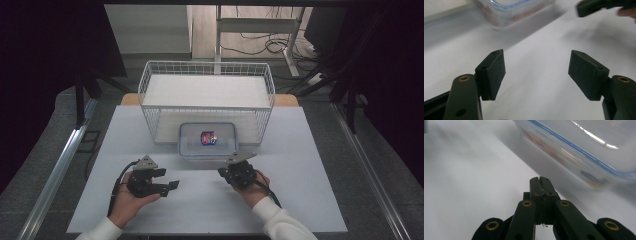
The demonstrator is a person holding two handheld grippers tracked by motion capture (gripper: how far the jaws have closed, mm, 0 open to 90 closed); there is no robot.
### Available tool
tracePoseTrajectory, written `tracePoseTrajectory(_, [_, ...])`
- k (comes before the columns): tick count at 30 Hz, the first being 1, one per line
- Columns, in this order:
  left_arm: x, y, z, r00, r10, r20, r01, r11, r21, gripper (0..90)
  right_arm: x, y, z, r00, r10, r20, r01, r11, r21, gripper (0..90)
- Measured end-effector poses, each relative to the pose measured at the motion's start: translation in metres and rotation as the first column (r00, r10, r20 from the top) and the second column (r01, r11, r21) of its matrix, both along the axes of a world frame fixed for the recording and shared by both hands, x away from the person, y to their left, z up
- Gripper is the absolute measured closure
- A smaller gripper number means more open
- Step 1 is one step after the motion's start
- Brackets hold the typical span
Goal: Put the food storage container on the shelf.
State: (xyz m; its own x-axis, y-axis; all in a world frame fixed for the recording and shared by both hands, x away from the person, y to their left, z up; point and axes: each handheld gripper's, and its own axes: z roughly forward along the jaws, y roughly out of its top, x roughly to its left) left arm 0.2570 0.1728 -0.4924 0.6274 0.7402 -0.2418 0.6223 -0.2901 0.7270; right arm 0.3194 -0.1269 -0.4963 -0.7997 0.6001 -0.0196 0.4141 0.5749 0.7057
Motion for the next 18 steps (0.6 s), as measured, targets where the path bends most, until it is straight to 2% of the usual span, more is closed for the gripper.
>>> tracePoseTrajectory(2, [-0.001,-0.001,0.000,1.0000,-0.003,-0.002,0.003,1.0000,0.003,29.9,0.003,0.006,-0.002,1.0000,-0.002,0.004,0.002,1.000,-0.013,89.2])
tracePoseTrajectory(3, [-0.001,-0.001,-0.001,0.9999,-0.010,-0.009,0.010,0.9999,0.004,29.6,0.009,0.019,-0.010,0.9991,-0.013,0.040,0.015,0.998,-0.066,89.2])
tracePoseTrajectory(4, [0.000,-0.002,-0.001,0.9998,-0.015,-0.013,0.015,0.9999,0.004,29.6,0.012,0.023,-0.013,0.9988,-0.024,0.043,0.028,0.997,-0.075,89.2])
tracePoseTrajectory(7, [0.001,-0.002,-0.002,0.9996,-0.019,-0.018,0.019,0.9998,0.010,29.5,0.019,0.029,-0.019,0.9984,-0.047,0.033,0.049,0.997,-0.066,89.2])
tracePoseTrajectory(10, [0.001,0.000,-0.001,0.9998,-0.012,-0.016,0.012,0.9999,0.005,29.5,0.027,0.035,-0.021,0.9955,-0.084,0.044,0.085,0.995,-0.043,89.2])
tracePoseTrajectory(13, [0.001,0.002,-0.002,0.9998,-0.009,-0.017,0.009,0.9999,0.005,29.5,0.030,0.035,-0.019,0.9964,-0.080,0.027,0.081,0.997,-0.020,89.3])
tracePoseTrajectory(15, [0.001,0.003,-0.002,0.9996,-0.011,-0.024,0.011,0.9999,0.003,29.4,0.029,0.039,-0.017,0.9955,-0.079,0.052,0.081,0.996,-0.024,89.3])
tracePoseTrajectory(18, [0.001,0.002,-0.001,0.9994,-0.012,-0.031,0.012,0.9999,0.000,29.4,0.029,0.041,-0.015,0.9952,-0.083,0.052,0.084,0.996,-0.016,89.4])
